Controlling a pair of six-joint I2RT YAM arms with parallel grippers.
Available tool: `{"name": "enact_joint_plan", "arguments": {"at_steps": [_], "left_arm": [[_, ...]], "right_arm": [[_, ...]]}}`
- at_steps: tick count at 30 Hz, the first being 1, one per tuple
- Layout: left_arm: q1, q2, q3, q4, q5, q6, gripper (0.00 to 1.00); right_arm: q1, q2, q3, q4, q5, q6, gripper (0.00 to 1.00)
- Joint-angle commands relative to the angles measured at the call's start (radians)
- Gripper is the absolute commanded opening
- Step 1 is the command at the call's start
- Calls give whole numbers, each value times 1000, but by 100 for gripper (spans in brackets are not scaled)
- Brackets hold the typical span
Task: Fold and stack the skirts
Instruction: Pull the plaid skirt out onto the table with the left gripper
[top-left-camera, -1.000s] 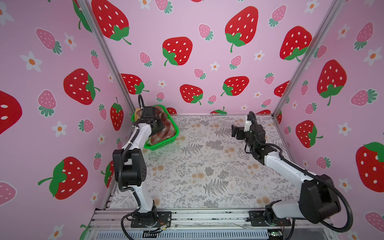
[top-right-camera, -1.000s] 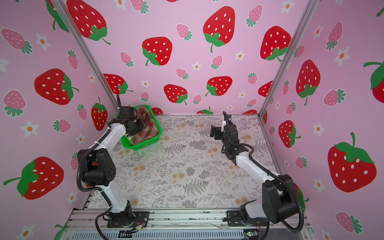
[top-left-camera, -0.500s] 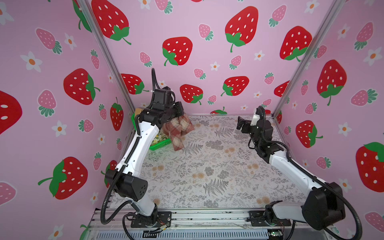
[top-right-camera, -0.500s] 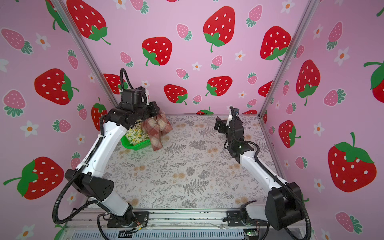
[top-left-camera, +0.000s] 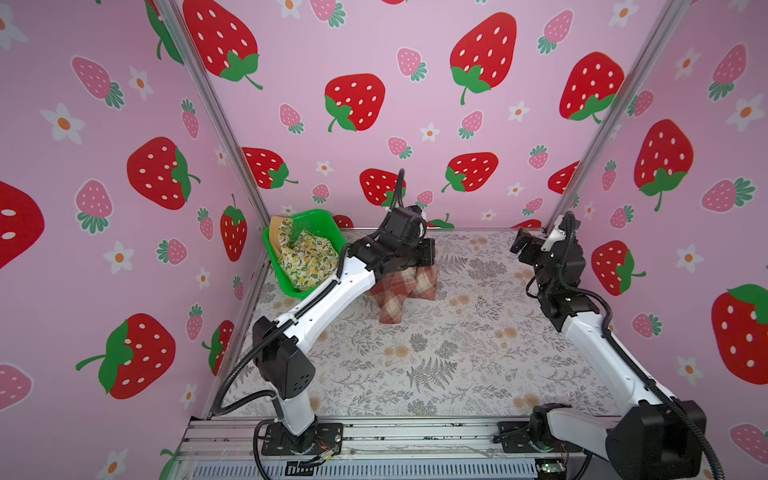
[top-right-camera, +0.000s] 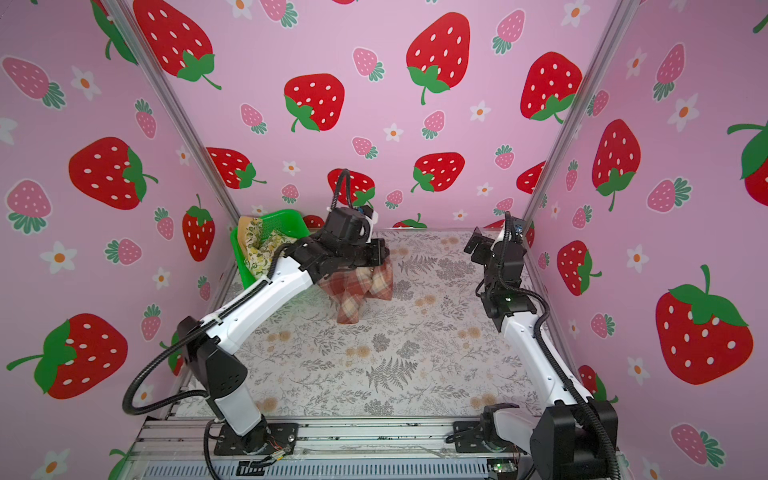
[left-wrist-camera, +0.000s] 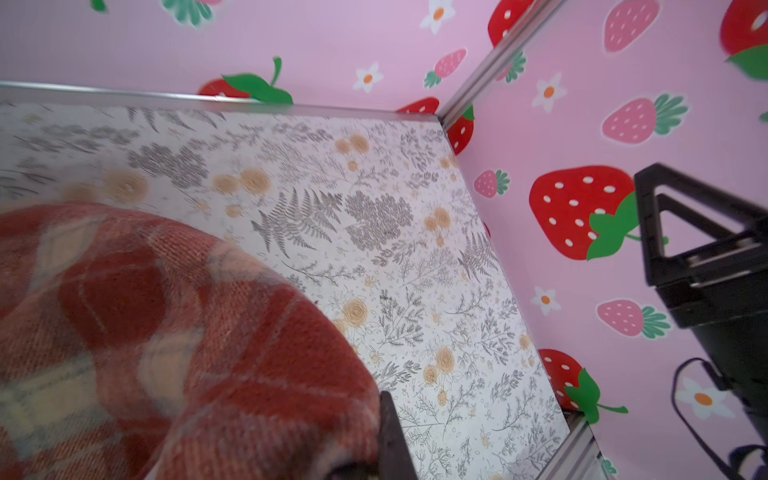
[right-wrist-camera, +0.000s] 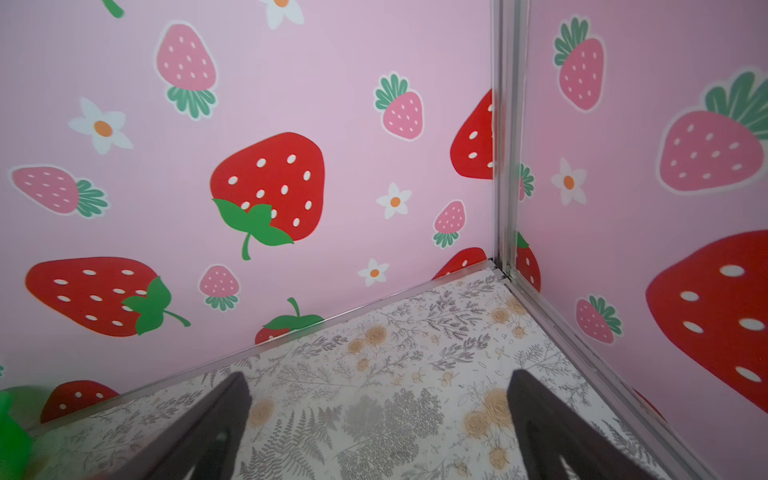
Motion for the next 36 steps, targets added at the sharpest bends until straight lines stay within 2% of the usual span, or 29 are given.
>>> {"name": "enact_joint_plan", "arguments": {"at_steps": [1, 5, 10, 14, 19, 21, 22, 23, 25, 26, 28, 30, 33, 36], "left_arm": [[-66, 94, 34, 91, 4, -54, 0], [-134, 227, 109, 134, 6, -113, 0], [-202, 385, 276, 158, 10, -175, 0], [-235, 495, 414, 202, 52, -242, 0], [-271, 594, 593, 229, 41, -278, 0], [-271, 621, 621, 259, 58, -315, 0], [-269, 631, 620, 291, 83, -326, 4], [-268, 639, 617, 303, 100, -332, 19], [-264, 646, 607, 302, 133, -321, 70], [-260, 642, 591, 293, 148, -315, 84], [-246, 609, 525, 289, 162, -305, 94], [-220, 536, 390, 321, 148, -290, 99], [-159, 408, 177, 392, 116, -280, 99], [-71, 319, 31, 389, 98, -282, 99]], "right_arm": [[-29, -9, -23, -19, -11, 55, 100], [-60, 8, -26, -24, -14, 62, 100], [-99, 13, -5, -50, 11, 49, 100], [-114, 6, 3, -60, 39, 65, 100], [-117, 12, 26, -59, 67, 51, 100], [-117, 16, 34, -60, 72, 48, 100], [-117, 17, 36, -60, 69, 50, 100], [-118, 14, 37, -63, 66, 52, 100], [-118, 12, 32, -69, 54, 53, 100], [-118, 7, 27, -73, 44, 53, 100], [-118, -2, 15, -84, 36, 50, 100], [-117, -13, 5, -107, 24, 40, 100], [-104, -29, -9, -147, -26, 35, 100], [-41, -38, -28, -195, -43, 22, 100]]}}
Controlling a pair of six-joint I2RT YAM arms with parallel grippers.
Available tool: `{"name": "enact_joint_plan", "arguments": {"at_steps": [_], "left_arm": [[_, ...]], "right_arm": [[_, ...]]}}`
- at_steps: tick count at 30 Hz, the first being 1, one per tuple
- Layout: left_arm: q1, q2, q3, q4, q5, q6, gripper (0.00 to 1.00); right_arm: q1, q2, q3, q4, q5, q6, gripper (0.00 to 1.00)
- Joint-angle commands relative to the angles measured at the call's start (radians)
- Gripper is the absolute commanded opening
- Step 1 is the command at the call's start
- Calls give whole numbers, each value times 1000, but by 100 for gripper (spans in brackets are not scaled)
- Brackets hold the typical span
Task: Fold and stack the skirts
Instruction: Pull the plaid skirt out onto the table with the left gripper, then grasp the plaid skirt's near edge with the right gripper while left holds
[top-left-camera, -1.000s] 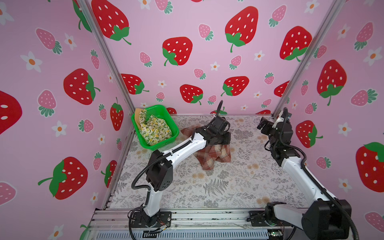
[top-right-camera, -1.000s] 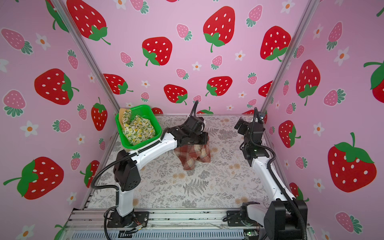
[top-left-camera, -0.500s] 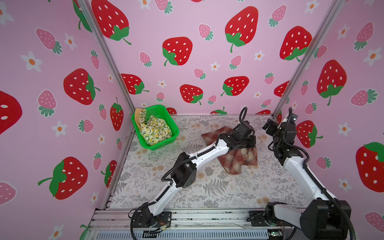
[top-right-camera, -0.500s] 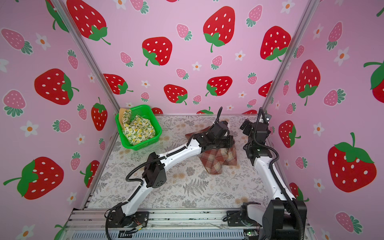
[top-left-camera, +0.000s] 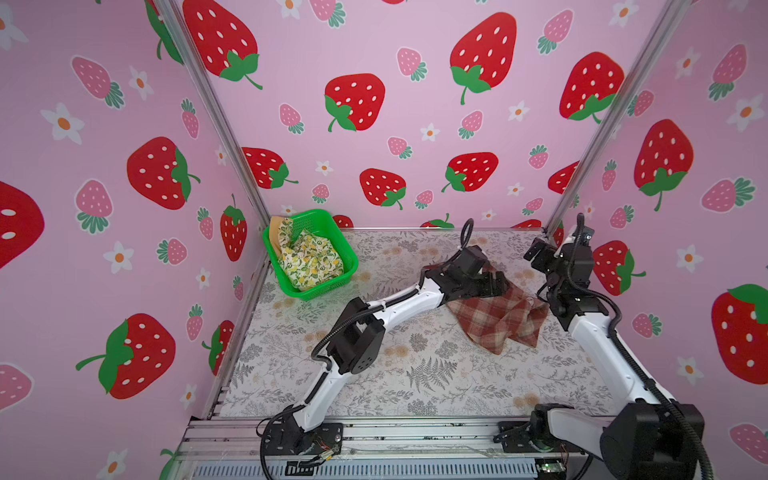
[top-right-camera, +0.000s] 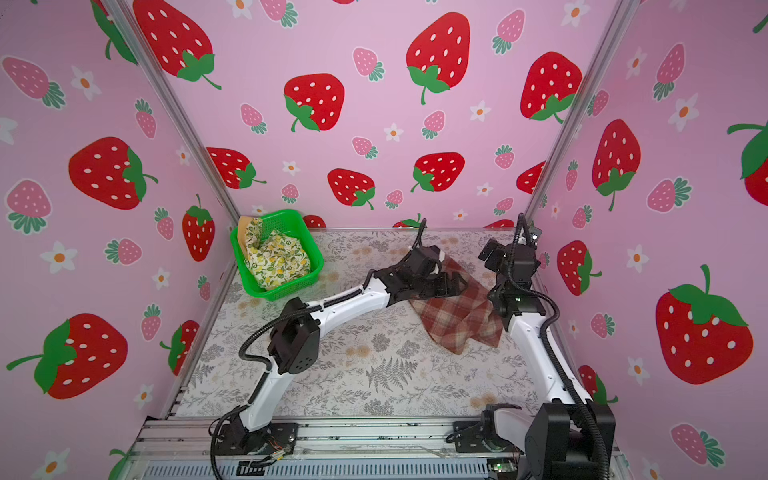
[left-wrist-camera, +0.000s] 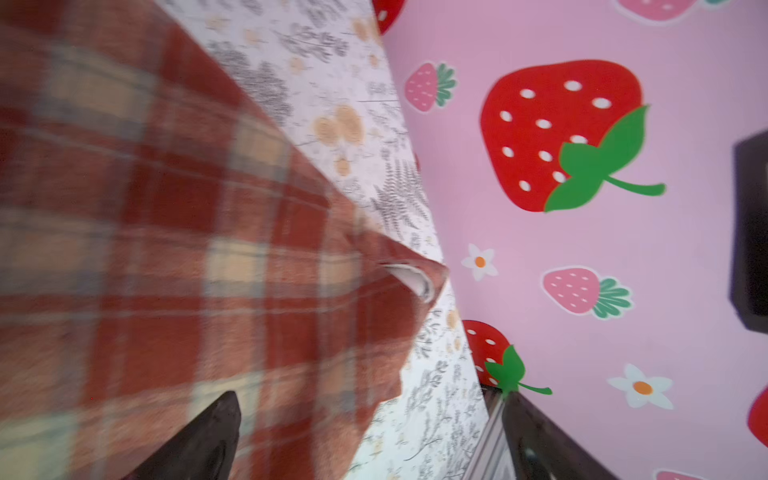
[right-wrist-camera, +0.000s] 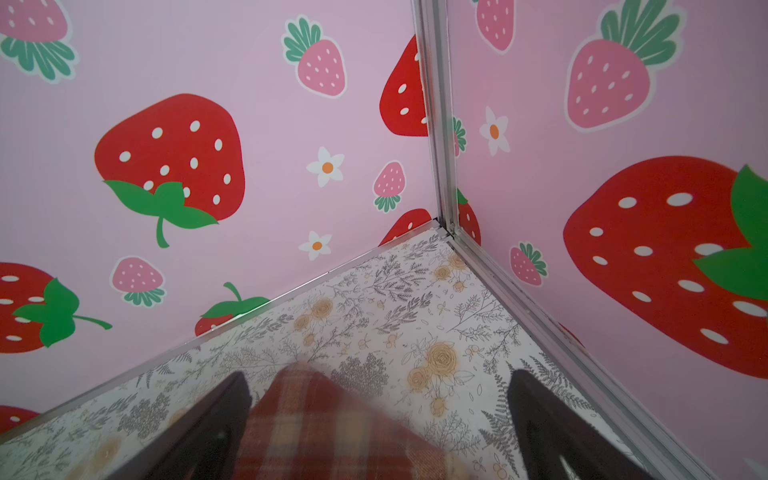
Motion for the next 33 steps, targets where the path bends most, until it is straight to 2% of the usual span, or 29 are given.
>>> {"name": "enact_joint_plan", "arguments": {"at_steps": [1, 6, 9, 15, 22, 28, 33], "left_arm": [[111, -112, -111, 54, -28, 0, 99], [232, -150, -216, 51, -28, 12, 99], [278, -108, -191, 15, -25, 20, 99], [315, 7, -87, -44, -34, 26, 99], [319, 137, 52, -131, -47, 25, 93], [322, 222, 132, -165, -50, 17, 82], [323, 248, 140, -163, -53, 8, 69]], "right_arm": [[74, -30, -30, -81, -31, -23, 100], [252, -17, -91, -188, 38, -35, 100], [344, 0, -126, -252, 92, -31, 100], [495, 66, -137, -385, 147, -6, 100], [548, 66, -205, -462, 137, 43, 100], [584, 22, -253, -501, 111, 82, 100], [594, -11, -267, -515, 109, 96, 100]]}}
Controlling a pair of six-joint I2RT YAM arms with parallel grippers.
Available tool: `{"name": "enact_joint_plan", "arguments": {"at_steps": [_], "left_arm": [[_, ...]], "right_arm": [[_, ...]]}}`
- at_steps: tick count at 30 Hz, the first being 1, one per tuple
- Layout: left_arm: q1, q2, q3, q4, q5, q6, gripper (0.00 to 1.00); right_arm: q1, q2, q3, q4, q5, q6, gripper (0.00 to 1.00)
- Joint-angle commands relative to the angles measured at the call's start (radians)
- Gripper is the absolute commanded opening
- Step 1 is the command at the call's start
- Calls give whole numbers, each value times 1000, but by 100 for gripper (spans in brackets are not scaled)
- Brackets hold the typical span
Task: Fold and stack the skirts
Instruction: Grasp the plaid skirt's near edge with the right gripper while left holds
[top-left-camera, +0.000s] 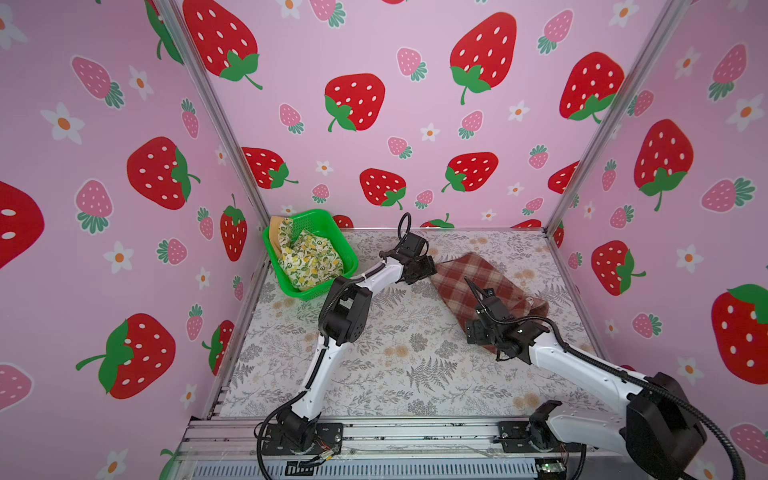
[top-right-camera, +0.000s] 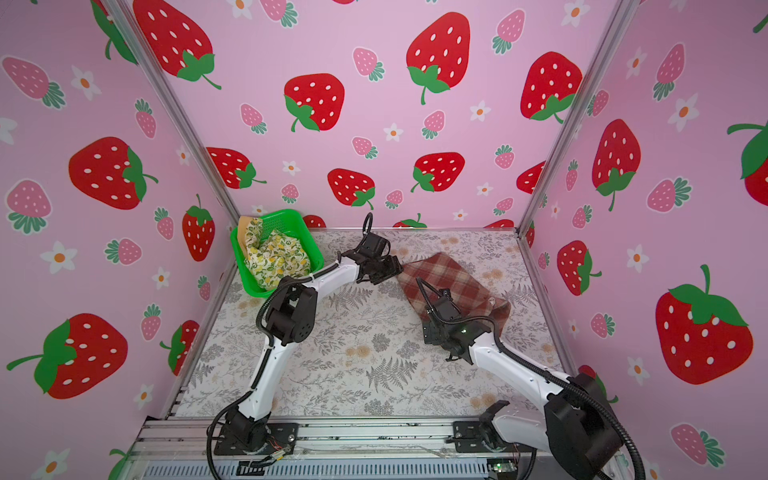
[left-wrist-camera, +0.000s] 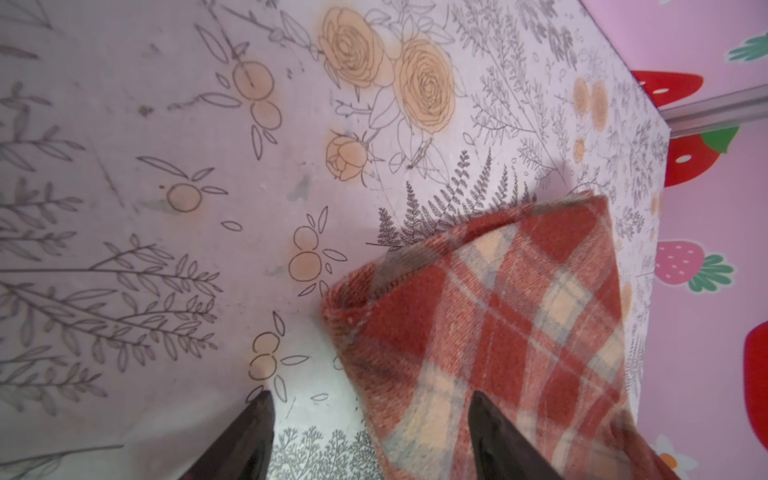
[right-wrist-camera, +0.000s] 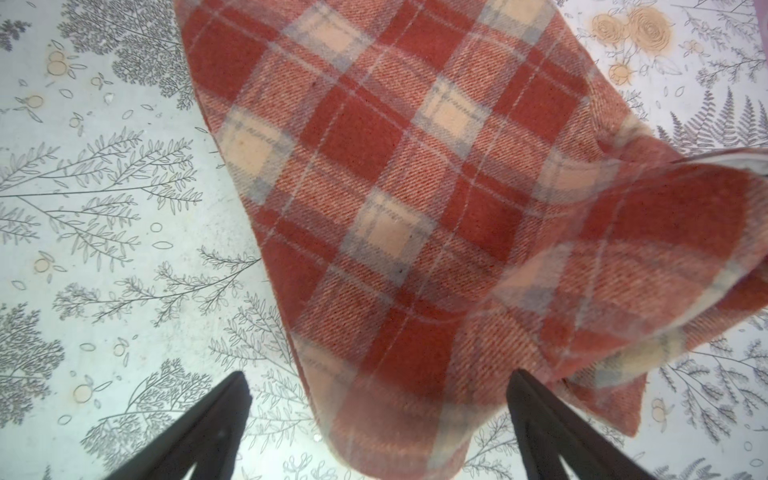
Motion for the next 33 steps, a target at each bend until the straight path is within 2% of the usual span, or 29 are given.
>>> {"name": "enact_joint_plan", "arguments": {"at_steps": [1, 11, 15, 17, 18, 20, 25, 26, 33], "left_arm": [[4, 19, 33, -25, -20, -9, 68], [4, 101, 111, -13, -6, -48, 54], [5, 129, 149, -24, -1, -63, 43], [4, 127, 144, -24, -2, -64, 33], [5, 122, 136, -21, -5, -64, 23], [7, 109, 115, -10, -16, -64, 14], [24, 73, 94, -1, 20, -82, 7], [29, 47, 78, 4, 22, -79, 0], [83, -154, -23, -32, 51, -43, 0]], "right_arm": [[10, -34, -12, -35, 5, 39, 100], [37, -71, -23, -60, -7, 65, 100], [44, -73, -26, -52, -16, 73, 100], [46, -72, -26, -48, -16, 73, 100], [45, -69, -23, -43, -16, 73, 100], [48, -62, -19, -36, -19, 71, 100], [59, -45, -18, 3, -42, 30, 100], [61, -38, -18, 18, -53, 13, 100], [109, -5, -8, 118, -101, -60, 100]]}}
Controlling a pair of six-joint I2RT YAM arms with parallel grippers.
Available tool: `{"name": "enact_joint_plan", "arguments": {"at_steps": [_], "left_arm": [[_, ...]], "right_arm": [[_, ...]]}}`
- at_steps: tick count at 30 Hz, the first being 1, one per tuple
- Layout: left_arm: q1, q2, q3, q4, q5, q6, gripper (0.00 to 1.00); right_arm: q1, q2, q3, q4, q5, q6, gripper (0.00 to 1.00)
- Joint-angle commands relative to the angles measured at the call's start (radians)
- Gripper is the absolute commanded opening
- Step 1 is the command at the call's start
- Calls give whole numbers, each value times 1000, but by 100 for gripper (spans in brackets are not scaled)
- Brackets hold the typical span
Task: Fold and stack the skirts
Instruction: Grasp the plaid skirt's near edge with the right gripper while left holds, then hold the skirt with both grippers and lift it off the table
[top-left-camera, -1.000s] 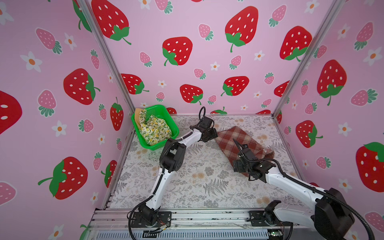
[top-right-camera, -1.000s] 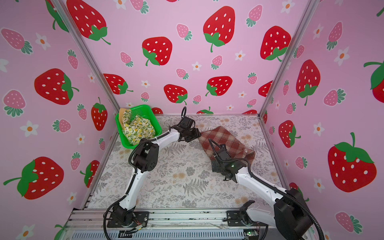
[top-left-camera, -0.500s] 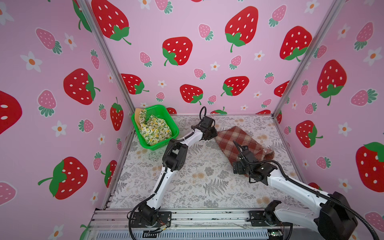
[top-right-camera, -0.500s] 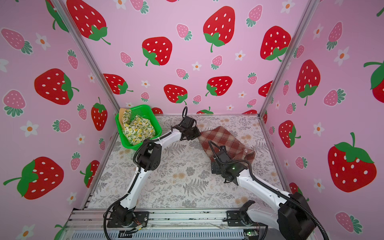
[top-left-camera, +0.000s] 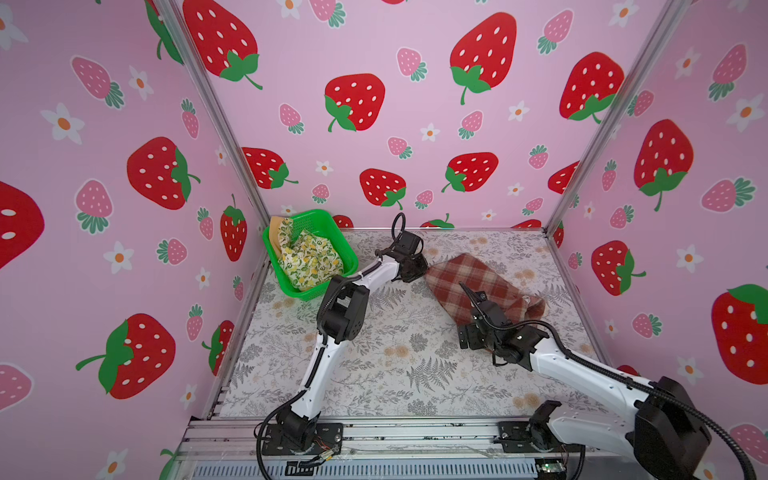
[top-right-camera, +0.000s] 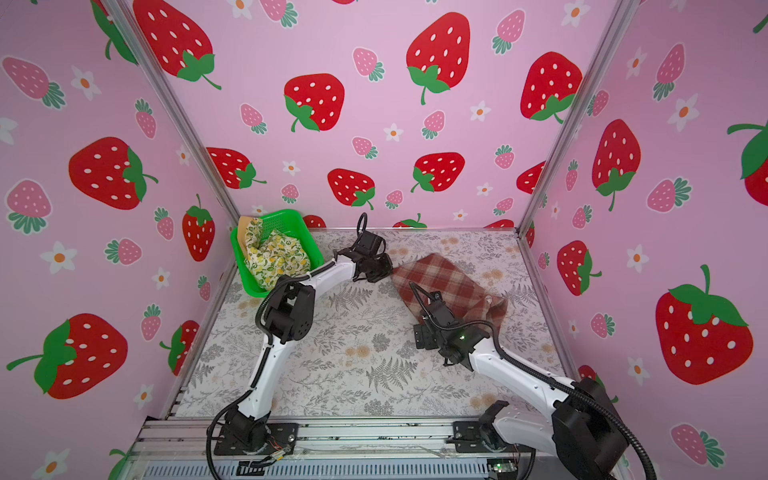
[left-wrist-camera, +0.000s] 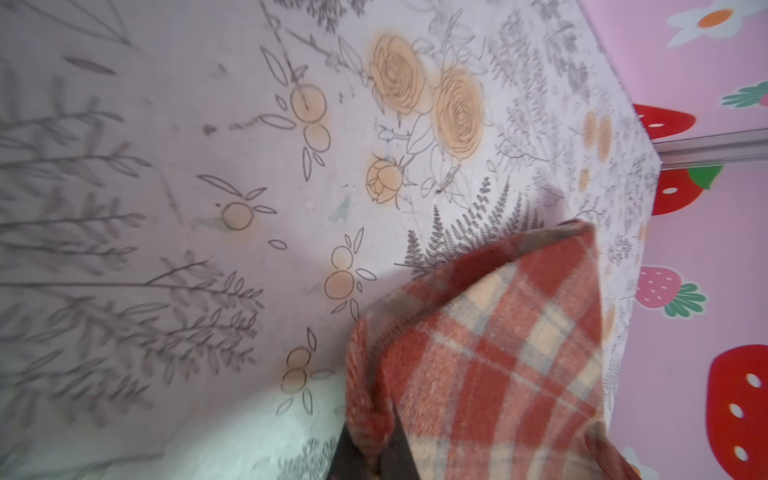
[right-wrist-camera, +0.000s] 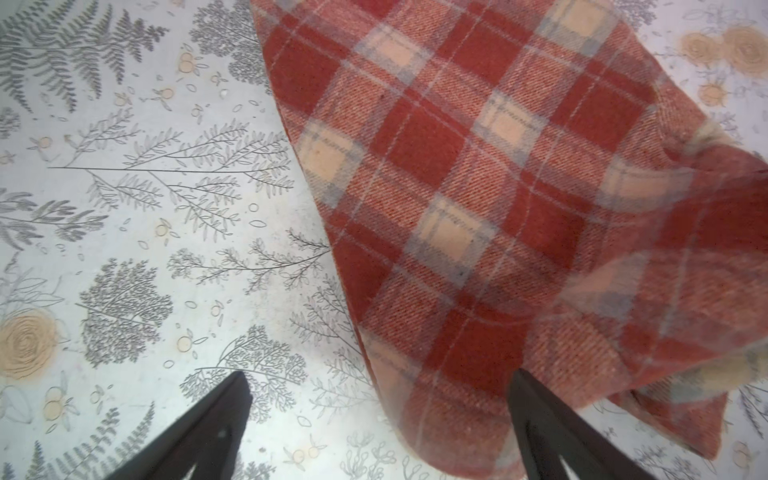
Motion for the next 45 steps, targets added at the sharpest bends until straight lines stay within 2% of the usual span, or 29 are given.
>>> {"name": "enact_joint_plan", "arguments": {"at_steps": [1, 13, 19, 29, 38, 45], "left_arm": [[44, -141, -24, -17, 17, 18, 0], [123, -291, -110, -81, 38, 38, 0], [136, -313, -140, -68, 38, 38, 0], [154, -307, -126, -78, 49, 38, 0], [177, -312, -137, -68, 53, 27, 0], [206, -318, -148, -63, 56, 12, 0]], "right_arm": [[32, 22, 12, 62, -24, -46, 100], [187, 199, 71, 130, 13, -163, 100], [191, 276, 81, 194, 54, -194, 95], [190, 425, 111, 206, 126, -197, 82], [170, 454, 95, 184, 101, -153, 73], [168, 450, 88, 151, 80, -122, 71]]}}
